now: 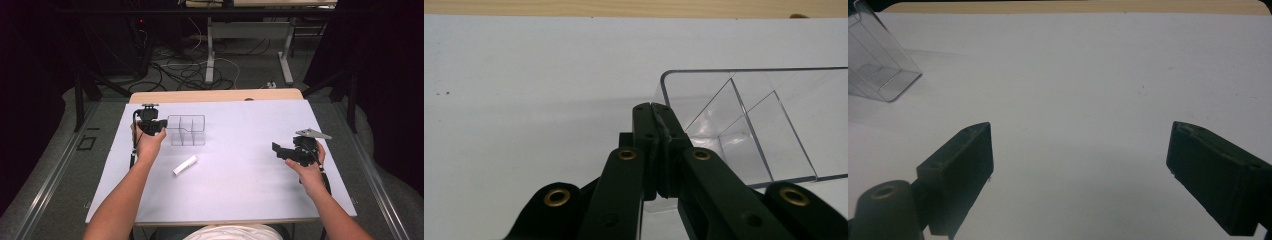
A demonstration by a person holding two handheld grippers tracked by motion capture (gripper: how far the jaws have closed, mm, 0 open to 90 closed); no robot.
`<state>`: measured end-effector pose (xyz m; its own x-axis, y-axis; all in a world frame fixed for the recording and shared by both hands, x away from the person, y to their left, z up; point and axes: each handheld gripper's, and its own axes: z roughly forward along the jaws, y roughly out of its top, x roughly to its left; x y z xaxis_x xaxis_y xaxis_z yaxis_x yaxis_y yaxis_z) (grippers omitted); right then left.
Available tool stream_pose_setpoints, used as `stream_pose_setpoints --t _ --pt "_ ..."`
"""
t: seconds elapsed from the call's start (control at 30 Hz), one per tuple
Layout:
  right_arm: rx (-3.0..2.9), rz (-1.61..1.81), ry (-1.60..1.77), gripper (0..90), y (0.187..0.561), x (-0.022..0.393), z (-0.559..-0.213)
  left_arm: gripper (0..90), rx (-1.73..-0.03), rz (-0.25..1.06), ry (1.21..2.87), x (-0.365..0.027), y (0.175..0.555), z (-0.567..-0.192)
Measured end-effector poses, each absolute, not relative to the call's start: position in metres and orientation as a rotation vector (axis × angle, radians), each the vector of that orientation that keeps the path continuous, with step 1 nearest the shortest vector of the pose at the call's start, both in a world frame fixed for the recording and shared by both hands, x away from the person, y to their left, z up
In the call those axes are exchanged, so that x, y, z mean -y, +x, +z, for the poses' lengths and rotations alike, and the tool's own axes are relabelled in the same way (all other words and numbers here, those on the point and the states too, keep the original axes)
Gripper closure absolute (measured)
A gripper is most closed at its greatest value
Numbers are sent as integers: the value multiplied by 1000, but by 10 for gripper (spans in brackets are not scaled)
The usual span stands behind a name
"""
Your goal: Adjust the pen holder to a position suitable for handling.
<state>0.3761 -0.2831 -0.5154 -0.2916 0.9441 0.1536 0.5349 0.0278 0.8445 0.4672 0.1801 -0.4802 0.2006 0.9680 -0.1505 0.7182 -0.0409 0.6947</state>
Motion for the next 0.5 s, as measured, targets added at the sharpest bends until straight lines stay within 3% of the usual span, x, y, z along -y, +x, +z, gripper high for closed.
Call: stream_pose_setpoints --t 0.5 --pt "-1861 1187 1488 109 376 283 -516 900 -1517 445 1818 -151 468 -483"
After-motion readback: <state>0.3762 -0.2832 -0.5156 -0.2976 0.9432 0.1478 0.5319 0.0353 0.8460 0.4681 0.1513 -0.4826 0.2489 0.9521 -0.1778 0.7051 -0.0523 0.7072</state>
